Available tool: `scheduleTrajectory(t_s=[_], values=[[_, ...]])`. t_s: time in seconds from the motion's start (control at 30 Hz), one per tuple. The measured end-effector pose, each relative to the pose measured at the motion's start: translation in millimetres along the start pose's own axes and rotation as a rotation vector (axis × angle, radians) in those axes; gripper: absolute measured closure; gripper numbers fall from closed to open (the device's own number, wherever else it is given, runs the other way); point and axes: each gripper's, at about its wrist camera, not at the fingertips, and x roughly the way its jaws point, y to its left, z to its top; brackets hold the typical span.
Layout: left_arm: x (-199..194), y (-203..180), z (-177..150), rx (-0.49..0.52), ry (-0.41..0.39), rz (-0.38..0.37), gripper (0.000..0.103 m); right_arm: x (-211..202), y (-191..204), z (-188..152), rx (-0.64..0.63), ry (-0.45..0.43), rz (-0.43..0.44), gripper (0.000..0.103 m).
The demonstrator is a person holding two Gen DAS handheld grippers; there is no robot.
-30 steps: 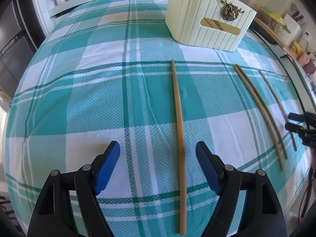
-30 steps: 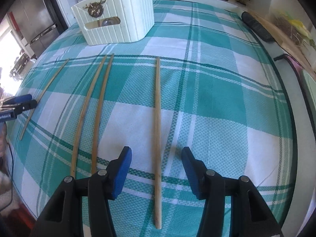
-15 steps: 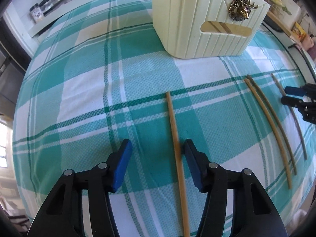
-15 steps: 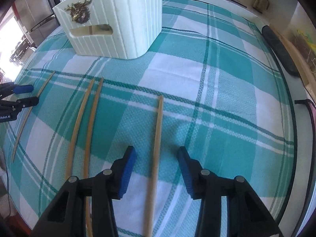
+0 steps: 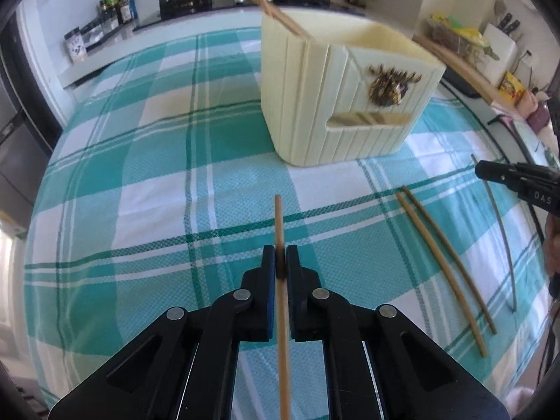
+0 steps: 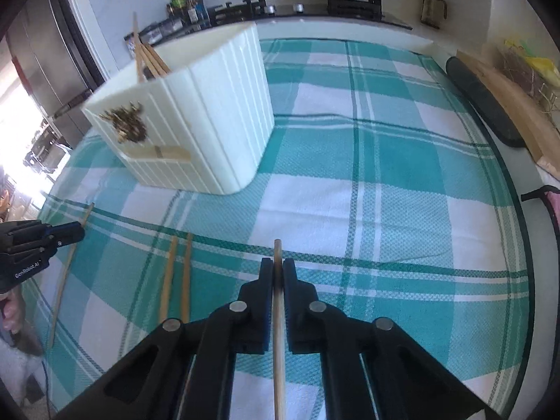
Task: Organize utensils
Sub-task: 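Carry both chopsticks to the cream basket and lower them in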
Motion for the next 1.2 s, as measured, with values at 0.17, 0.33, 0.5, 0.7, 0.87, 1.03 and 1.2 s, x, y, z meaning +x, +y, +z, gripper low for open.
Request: scheduleTrajectory(t_s=[0.17, 0.33, 0.5, 0.7, 0.87, 1.03, 1.2], values=[[-68, 6, -4, -0.017, -0.134, -0.048, 0.099, -72, 16, -4, -0.039, -0.138, 0.059, 0.097], [-122, 14, -11, -0.032, -0.23, -0.079, 0.099, -134, 29, -15, -0.078, -0.242, 0.093, 0.097], [-157, 17, -10, -0.036, -0.302, -0.093, 0.099, -174, 40, -20, -0.101, -0.321, 0.099, 0.097], [-188, 19, -2, -0.054, -0.381, -0.108, 0.099, -200, 48, -7, -0.114, -0.411, 0.09, 0.097], [-202, 22, 18, -0.043, -0.41, -0.102, 0.099, -216, 54, 18, -0.128, -0.465, 0.068, 0.097], [-224, 23, 51, -0.052, -0.488, -0.089, 0.099, -224, 54, 54, -0.142, -0.492, 0.032, 0.097], [-241, 20, 94, -0.089, -0.622, -0.081, 0.099, -239, 60, 97, -0.153, -0.582, -0.001, 0.097]])
